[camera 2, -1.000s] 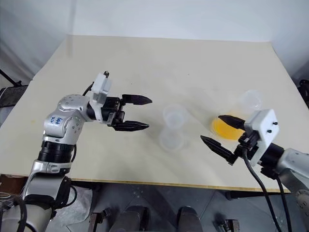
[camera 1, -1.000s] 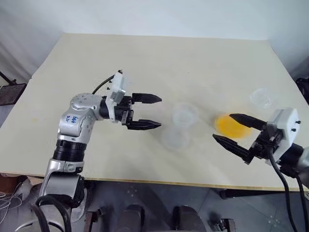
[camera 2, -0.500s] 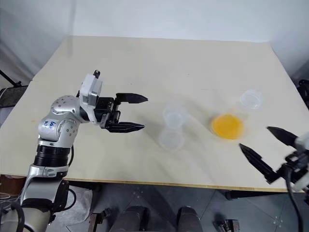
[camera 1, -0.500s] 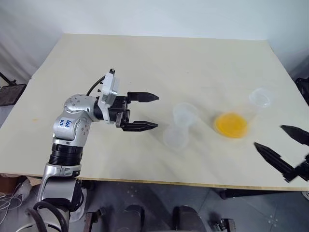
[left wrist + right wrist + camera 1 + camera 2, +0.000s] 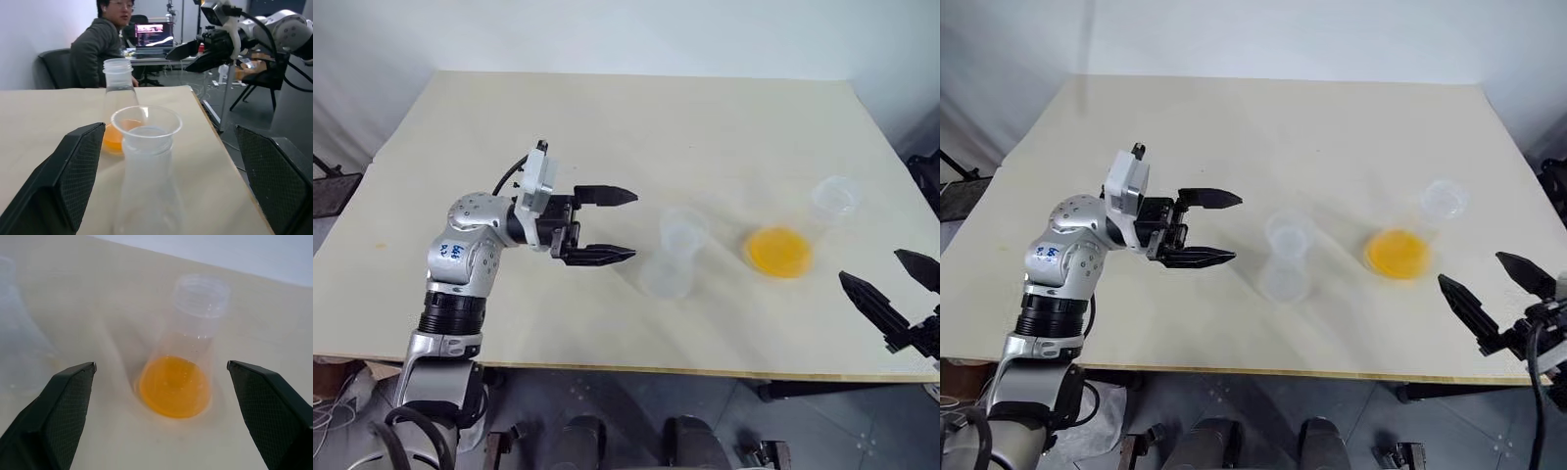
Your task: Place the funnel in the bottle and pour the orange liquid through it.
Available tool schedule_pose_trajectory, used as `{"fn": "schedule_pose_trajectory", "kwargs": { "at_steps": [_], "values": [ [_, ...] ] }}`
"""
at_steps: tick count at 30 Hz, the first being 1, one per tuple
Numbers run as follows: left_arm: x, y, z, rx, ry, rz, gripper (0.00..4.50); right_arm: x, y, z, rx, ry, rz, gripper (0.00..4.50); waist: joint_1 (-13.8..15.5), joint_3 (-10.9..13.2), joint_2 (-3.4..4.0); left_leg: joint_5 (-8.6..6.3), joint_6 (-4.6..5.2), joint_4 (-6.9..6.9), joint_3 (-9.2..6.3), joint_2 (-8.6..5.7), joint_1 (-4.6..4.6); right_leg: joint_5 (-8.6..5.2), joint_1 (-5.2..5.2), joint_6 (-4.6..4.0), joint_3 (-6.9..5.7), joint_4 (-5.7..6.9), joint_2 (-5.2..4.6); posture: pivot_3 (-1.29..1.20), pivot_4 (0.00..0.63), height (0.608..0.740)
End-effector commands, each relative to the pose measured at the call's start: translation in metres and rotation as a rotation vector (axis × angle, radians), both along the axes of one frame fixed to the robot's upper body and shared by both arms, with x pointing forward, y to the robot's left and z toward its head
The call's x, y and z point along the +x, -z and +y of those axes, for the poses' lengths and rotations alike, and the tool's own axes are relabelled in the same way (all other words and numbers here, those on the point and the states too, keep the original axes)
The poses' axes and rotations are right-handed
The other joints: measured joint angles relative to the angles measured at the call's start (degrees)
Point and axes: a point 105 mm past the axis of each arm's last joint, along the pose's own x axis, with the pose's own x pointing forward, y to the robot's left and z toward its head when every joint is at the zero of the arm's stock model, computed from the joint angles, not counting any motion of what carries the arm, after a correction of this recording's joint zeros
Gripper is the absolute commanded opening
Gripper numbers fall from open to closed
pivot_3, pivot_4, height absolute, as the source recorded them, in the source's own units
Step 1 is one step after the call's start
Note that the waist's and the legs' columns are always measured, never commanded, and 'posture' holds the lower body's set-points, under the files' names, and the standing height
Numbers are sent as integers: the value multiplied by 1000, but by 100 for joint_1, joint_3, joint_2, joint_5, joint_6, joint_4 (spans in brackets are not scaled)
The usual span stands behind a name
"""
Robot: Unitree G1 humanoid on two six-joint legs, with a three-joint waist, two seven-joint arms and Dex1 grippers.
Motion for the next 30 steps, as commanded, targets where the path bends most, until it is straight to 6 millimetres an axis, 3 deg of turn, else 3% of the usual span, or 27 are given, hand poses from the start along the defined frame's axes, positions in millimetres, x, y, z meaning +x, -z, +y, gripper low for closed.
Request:
{"fn": "schedule_pose_trajectory", "kwargs": {
  "at_steps": [1,10,19,30],
  "values": [
    [-5,-10,-6,-22,14,-52,4491,32,9,-2,46,12,11,4500,-45,-1,0,0,1,5,4,-2,-1,1,0,2,2,0,-3,0,150,740],
    [-8,-12,-3,-31,-8,-49,4491,79,-3,10,43,-73,-101,4500,-103,-4,11,2,5,-4,-1,-14,-6,3,-8,5,0,2,-13,0,150,740],
    [-9,-13,1,-20,-27,-55,4491,99,-18,7,4,-82,-137,4500,-107,-4,12,4,3,-4,-3,-7,-6,3,-9,5,-2,2,-8,0,150,740],
    [-11,-13,2,-21,-35,-55,4491,117,-22,14,-7,-110,-129,4500,-117,-4,12,4,3,-4,-2,-7,-6,3,-11,5,-2,3,-8,0,150,740]
  ]
}}
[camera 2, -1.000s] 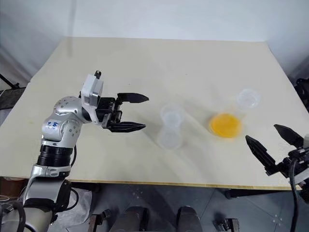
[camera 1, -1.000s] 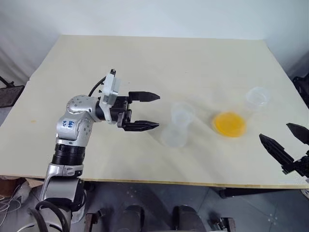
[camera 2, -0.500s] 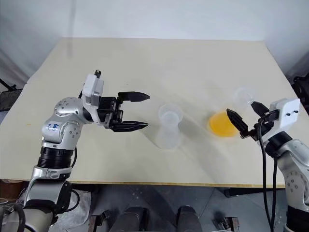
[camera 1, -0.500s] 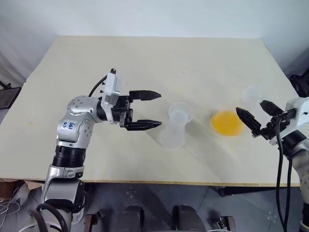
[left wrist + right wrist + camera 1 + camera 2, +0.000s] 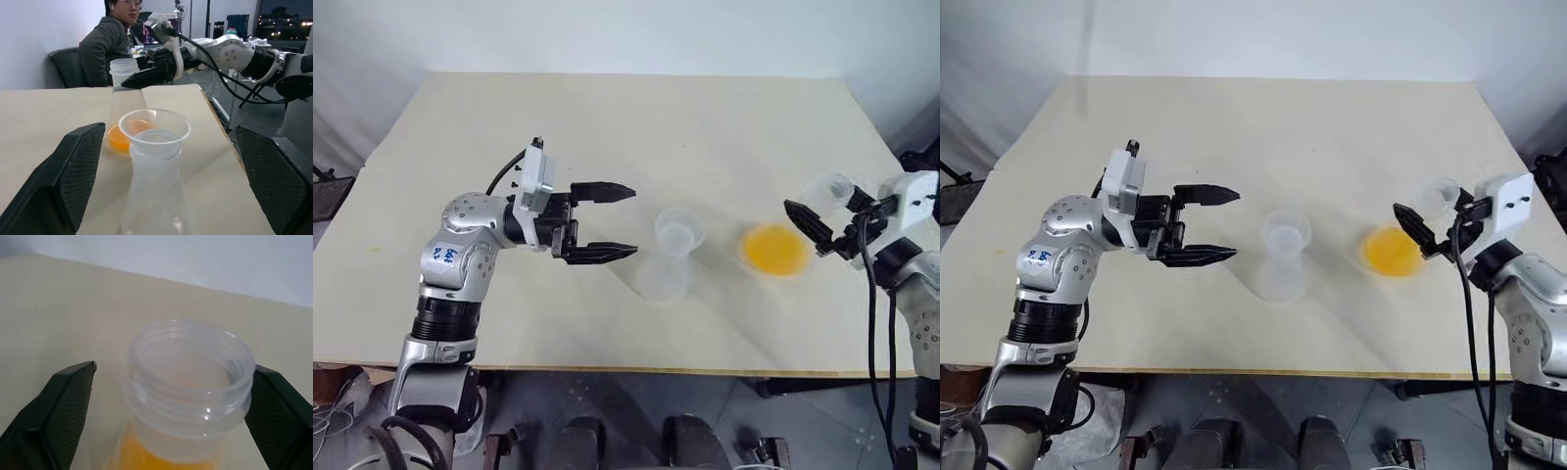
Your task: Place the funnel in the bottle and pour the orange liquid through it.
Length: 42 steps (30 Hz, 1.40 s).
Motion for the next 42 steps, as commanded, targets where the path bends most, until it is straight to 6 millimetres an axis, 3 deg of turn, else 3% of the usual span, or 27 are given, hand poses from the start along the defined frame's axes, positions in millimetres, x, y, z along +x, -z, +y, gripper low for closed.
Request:
{"fn": "schedule_pose_trajectory", "kwargs": {
  "at_steps": [1,25,28,31,37,42],
  "values": [
    [-7,-9,2,-23,11,-40,4491,2,-12,0,-21,-4,-41,4500,-4,0,0,0,0,0,0,1,0,0,0,0,0,0,1,0,150,740],
    [-8,-9,6,-20,-11,-40,4491,8,-16,-4,-14,8,-44,4500,1,0,0,0,0,0,0,0,-1,0,-1,0,0,-1,0,0,150,740],
    [-8,-10,6,-19,-12,-41,4500,9,-16,-4,-9,14,-41,3915,1,0,0,0,0,-1,-1,0,-1,0,-1,0,0,-1,0,0,150,740],
    [-8,-10,7,-19,-13,-41,4500,9,-17,-5,-3,23,-44,2904,0,0,0,0,0,-1,-1,0,-1,0,-1,0,0,-1,0,0,150,740],
    [-5,-10,7,-18,-15,-44,4500,7,-21,-1,-6,4,-52,2842,1,0,0,0,0,-1,-1,0,-1,0,0,0,0,-2,0,0,150,740],
    [-1,-13,6,-19,-19,-53,4500,2,-42,19,-61,-61,-113,2842,0,1,2,0,0,-1,0,1,-2,0,-2,0,0,-2,0,0,150,740]
  ]
}}
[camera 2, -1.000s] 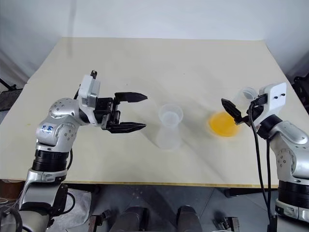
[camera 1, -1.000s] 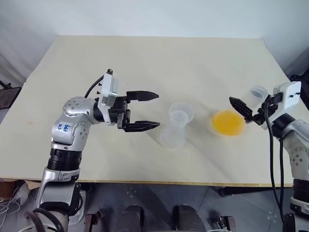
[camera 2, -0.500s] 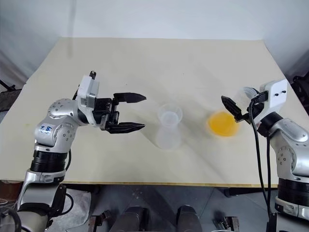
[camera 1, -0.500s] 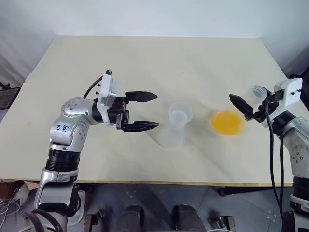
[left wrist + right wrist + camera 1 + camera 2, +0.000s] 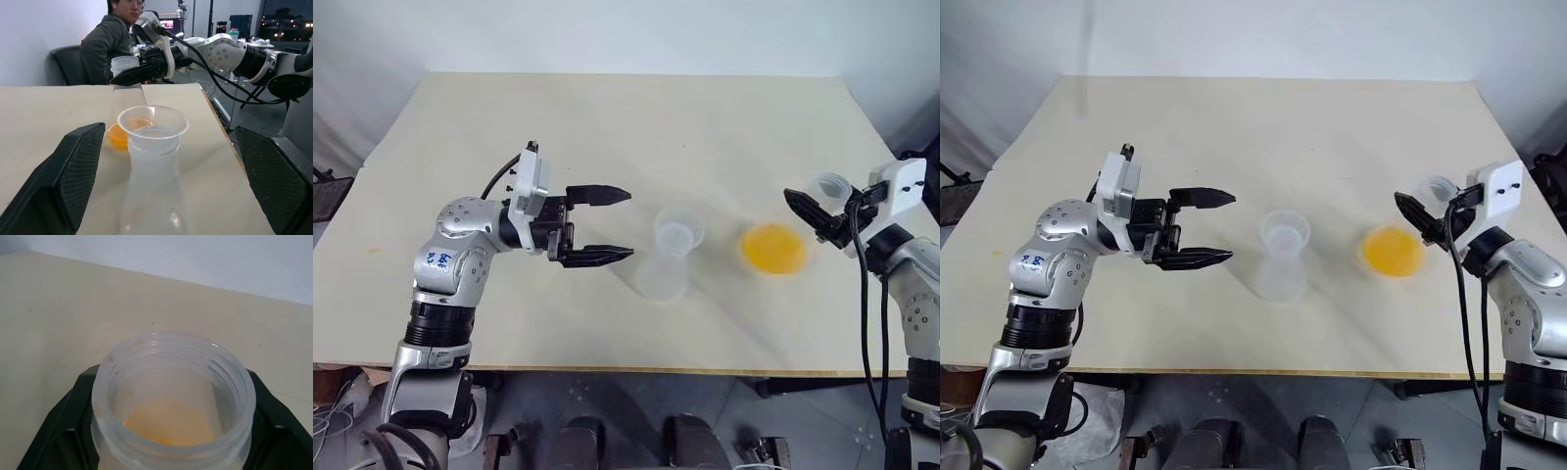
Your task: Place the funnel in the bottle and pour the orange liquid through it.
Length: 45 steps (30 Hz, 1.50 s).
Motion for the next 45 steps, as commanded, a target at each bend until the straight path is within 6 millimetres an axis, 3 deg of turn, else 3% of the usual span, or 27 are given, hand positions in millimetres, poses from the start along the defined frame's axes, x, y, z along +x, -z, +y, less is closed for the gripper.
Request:
{"fn": "schedule_pose_trajectory", "kwargs": {
  "at_steps": [1,13,16,24,28,36,45],
  "values": [
    [2,-14,1,-18,-2,-57,4500,-10,-42,20,-71,-63,-138,2842,-4,2,3,0,0,0,0,0,0,0,0,0,0,0,0,0,150,740],
    [12,-19,-2,-24,0,-73,4500,-11,-86,65,-298,-100,-255,2842,-2,2,3,0,0,0,-1,-2,-12,0,-12,0,0,-1,-1,0,150,740],
    [14,-19,-3,-25,1,-77,4500,-16,-97,92,-459,-145,-325,2842,-7,2,4,0,0,0,0,-6,-19,0,-20,0,1,-1,-5,0,150,740],
    [19,-18,-4,-22,15,-79,4500,-23,-101,122,-699,-161,-419,2842,-8,2,4,0,0,1,0,-8,-39,0,-48,0,1,13,-5,0,150,740],
    [20,-18,-5,-20,24,-80,4500,-23,-102,127,-756,-131,-467,2842,-8,2,4,0,-1,27,-3,-7,-93,0,-99,0,0,33,-4,0,150,740],
    [23,-16,-8,-16,48,-83,4500,-26,-91,137,-938,-93,-570,2842,-12,2,4,0,0,39,-6,-15,-96,0,-101,0,-2,43,-6,0,150,740],
    [22,-15,-12,-11,76,-86,4500,-32,-90,144,-1021,-52,-683,2842,-21,2,4,0,0,47,-9,-15,-96,0,-104,0,-1,63,-6,0,150,740]
  ]
}}
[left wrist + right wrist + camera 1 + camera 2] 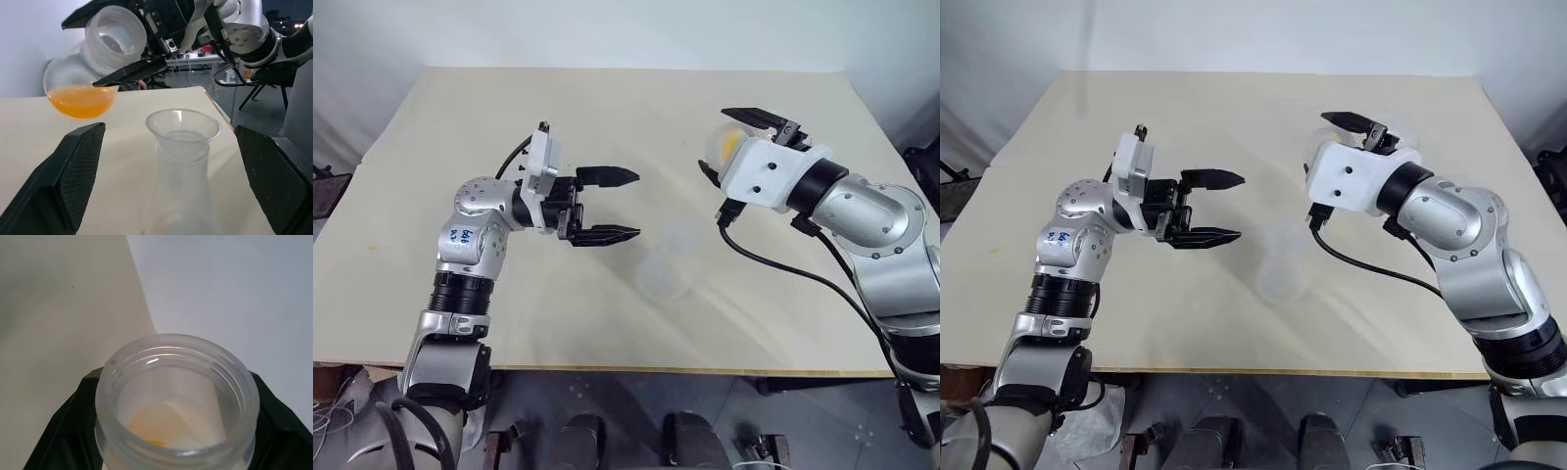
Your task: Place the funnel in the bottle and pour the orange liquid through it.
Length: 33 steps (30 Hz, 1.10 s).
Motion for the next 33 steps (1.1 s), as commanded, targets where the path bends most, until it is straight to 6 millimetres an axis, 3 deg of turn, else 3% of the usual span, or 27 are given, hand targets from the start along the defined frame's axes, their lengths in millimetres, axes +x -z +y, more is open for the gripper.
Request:
{"fn": "schedule_pose_trajectory", "kwargs": {
  "at_steps": [1,12,33],
  "values": [
    [-2,-9,-3,0,20,-42,4500,-15,-16,9,-37,-32,-137,2842,-5,0,0,0,0,1,0,0,0,0,0,0,0,1,0,0,150,740],
    [-6,-7,-5,7,47,-37,4500,-22,-4,20,-130,-44,-210,2842,-3,0,0,0,0,7,-3,-3,0,0,0,0,0,8,0,0,150,740],
    [-17,1,-13,-2,31,-17,4500,-17,7,18,-268,6,-317,2842,-11,0,0,0,0,14,-4,-3,0,0,-1,0,4,15,0,0,150,740]
  ]
}}
